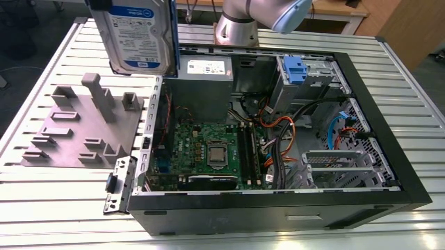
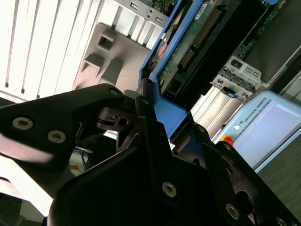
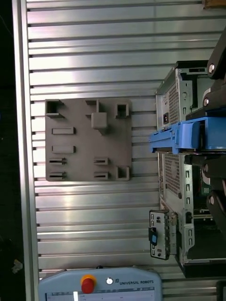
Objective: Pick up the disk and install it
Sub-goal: 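Pick up the disk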
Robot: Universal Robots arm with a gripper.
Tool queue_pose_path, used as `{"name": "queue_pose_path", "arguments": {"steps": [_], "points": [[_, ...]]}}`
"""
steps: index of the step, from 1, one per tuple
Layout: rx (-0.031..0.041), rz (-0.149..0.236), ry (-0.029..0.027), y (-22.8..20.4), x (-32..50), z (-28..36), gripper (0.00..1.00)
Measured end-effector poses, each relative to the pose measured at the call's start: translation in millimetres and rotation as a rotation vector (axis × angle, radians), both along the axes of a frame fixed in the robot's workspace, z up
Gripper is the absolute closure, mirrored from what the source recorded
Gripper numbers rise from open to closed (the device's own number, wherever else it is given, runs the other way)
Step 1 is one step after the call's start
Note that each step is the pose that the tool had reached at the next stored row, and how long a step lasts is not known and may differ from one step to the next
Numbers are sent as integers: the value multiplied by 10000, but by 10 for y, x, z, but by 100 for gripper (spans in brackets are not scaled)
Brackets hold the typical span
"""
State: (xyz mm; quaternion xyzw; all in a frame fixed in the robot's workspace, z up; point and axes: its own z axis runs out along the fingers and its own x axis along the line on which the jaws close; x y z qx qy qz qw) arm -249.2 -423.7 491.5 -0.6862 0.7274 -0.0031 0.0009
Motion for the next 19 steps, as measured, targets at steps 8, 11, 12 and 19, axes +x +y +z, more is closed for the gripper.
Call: {"name": "queue_pose_path", "arguments": {"steps": [8,11,12,19], "points": [[0,0,0,0,51,-1,64],[0,0,0,0,52,-1,64],[0,0,0,0,52,-1,64],[0,1,0,-41,53,-2,64]]}}
